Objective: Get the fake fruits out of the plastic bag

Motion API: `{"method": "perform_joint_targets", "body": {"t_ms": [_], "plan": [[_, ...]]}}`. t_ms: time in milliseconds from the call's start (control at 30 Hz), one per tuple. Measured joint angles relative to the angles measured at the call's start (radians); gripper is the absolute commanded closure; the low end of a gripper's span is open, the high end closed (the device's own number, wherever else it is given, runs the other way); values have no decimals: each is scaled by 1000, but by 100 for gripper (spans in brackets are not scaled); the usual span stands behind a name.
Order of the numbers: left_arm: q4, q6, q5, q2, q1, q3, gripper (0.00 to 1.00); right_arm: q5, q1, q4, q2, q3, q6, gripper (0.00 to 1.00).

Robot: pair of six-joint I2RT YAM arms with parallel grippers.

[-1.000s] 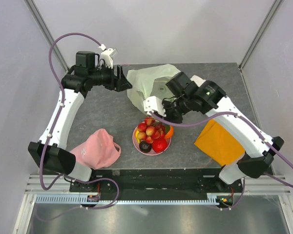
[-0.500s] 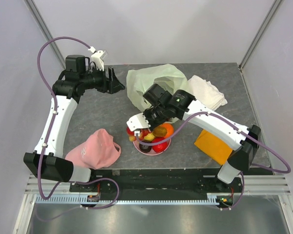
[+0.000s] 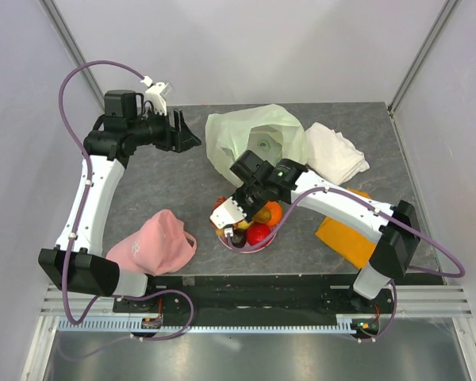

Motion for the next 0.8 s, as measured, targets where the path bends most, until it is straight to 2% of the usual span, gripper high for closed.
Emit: {"method": "perform_joint_targets", "body": {"t_ms": [200, 333, 500, 633, 800], "plan": [[0, 0, 0, 0, 1, 0, 27, 21, 2, 32, 0, -32, -56, 90], [0, 0, 1, 0, 5, 0, 27, 32, 3, 45, 0, -36, -78, 79], [2, 0, 1, 1, 5, -1, 27, 35, 3, 50, 0, -41, -86, 72], [3, 0, 2, 2, 5, -6, 27, 42, 3, 56, 0, -42, -90, 61], [4, 0, 2, 5, 5, -19, 27, 58, 3, 60, 0, -50, -91, 58]]}}
